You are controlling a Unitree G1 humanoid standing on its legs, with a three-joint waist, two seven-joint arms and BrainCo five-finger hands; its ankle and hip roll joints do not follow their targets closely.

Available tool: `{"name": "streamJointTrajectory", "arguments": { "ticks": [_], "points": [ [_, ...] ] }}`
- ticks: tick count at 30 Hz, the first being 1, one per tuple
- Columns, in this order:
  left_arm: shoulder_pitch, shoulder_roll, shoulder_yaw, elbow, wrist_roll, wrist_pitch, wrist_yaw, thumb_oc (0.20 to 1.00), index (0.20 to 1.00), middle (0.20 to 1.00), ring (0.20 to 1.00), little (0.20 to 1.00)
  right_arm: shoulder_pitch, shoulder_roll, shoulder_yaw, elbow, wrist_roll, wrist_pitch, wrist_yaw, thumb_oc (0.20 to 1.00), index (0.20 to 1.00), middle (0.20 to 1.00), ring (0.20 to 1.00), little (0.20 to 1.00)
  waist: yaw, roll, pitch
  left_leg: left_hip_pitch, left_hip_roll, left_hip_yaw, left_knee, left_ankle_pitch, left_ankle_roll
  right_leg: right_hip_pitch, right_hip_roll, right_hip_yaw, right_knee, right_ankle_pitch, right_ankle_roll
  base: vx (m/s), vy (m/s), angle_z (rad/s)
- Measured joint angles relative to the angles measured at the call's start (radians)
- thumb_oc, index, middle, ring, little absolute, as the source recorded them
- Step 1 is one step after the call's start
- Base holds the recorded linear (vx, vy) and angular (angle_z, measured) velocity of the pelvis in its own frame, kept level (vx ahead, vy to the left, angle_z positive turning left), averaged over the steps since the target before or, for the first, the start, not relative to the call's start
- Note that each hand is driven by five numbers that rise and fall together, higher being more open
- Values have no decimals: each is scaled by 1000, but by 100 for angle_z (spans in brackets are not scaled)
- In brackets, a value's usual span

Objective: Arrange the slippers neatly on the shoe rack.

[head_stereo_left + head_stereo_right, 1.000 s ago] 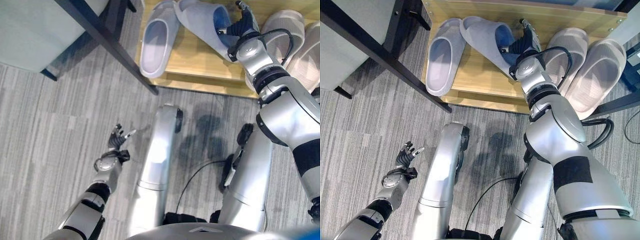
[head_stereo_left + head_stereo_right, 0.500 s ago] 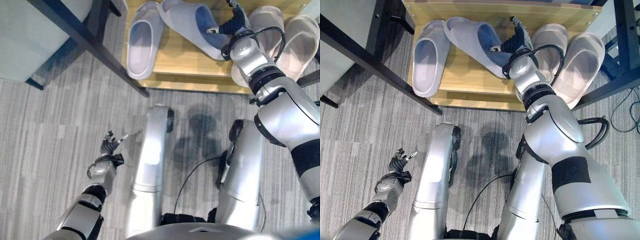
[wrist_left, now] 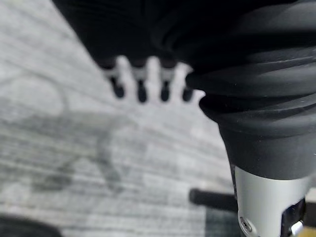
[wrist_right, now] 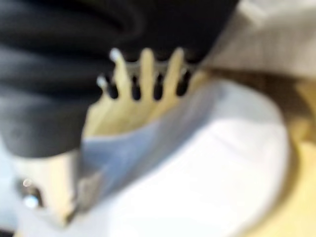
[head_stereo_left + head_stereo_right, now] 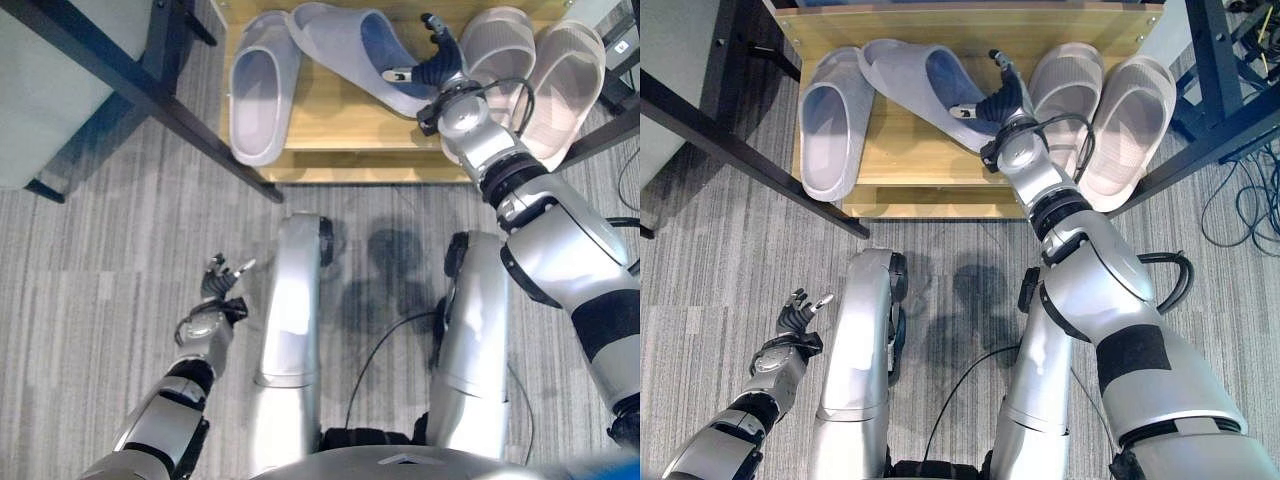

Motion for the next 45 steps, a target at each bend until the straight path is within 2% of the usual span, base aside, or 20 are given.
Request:
{"name": "streamJointTrajectory", "arguments": {
  "ticks": [5,7,9,12,19,23,27,38,45],
  "points": [
    [0,1,13,-5,1,-1,4,1000,1000,1000,1000,1000,41,-17,5,-142,-13,-12,9,1000,1000,1000,1000,1000,-11,-1,0,0,1,-1,0,-1,1,-1,2,-1,0,0,0,0,0,0],
    [49,0,51,-53,1,-8,4,1000,1000,1000,1000,1000,101,-62,7,-306,-37,-26,17,1000,1000,1000,1000,1000,-12,-5,2,2,1,-1,0,-5,-2,-1,7,-1,-2,0,0,-8,-10,-5],
    [76,0,62,-44,1,-2,5,1000,1000,1000,1000,1000,106,-70,27,-321,-56,-34,23,1000,1000,1000,1000,1000,-14,-8,3,3,2,-2,0,-6,-2,-1,9,0,-2,0,0,-4,-7,-2],
    [134,0,80,-92,3,-2,6,1000,1000,1000,1000,1000,169,-127,33,-472,-145,-30,27,1000,1000,1000,1000,1000,-15,-18,5,6,5,-4,0,-9,-5,-3,16,-1,-3,0,-1,-10,-12,-3],
    [144,0,89,-160,33,-1,14,1000,1000,1000,1000,1000,343,-159,-37,-685,-334,-26,31,1000,1000,1000,1000,1000,-38,-22,5,15,14,-2,-4,-16,-5,0,20,0,-7,-1,-3,-10,-16,-3],
    [141,0,100,-175,61,-2,29,1000,1000,1000,1000,1000,403,-165,-58,-717,-400,-17,33,1000,1000,1000,1000,1000,-57,-22,5,15,17,-1,-4,-16,-5,-3,26,0,-7,-1,-3,-4,-7,-2],
    [140,0,100,-181,71,-2,30,1000,1000,1000,1000,1000,422,-164,-68,-724,-408,-18,34,1000,1000,1000,1000,1000,-58,-22,5,16,18,-1,-5,-16,-5,-5,28,0,-7,-1,-3,0,-2,-1],
    [139,-1,99,-181,83,-2,34,1000,1000,1000,1000,1000,422,-155,-68,-711,-408,-18,34,1000,1000,1000,1000,1000,-48,-17,8,16,17,0,-5,-16,-5,-4,27,1,-7,-1,-3,0,0,0],
    [146,-2,99,-185,89,-2,42,1000,1000,1000,1000,1000,398,-148,-37,-717,-407,-18,54,1000,1000,1000,1000,1000,-26,-16,9,21,17,-1,-6,-16,-5,0,27,0,-6,-1,-3,0,0,0]
  ]
}}
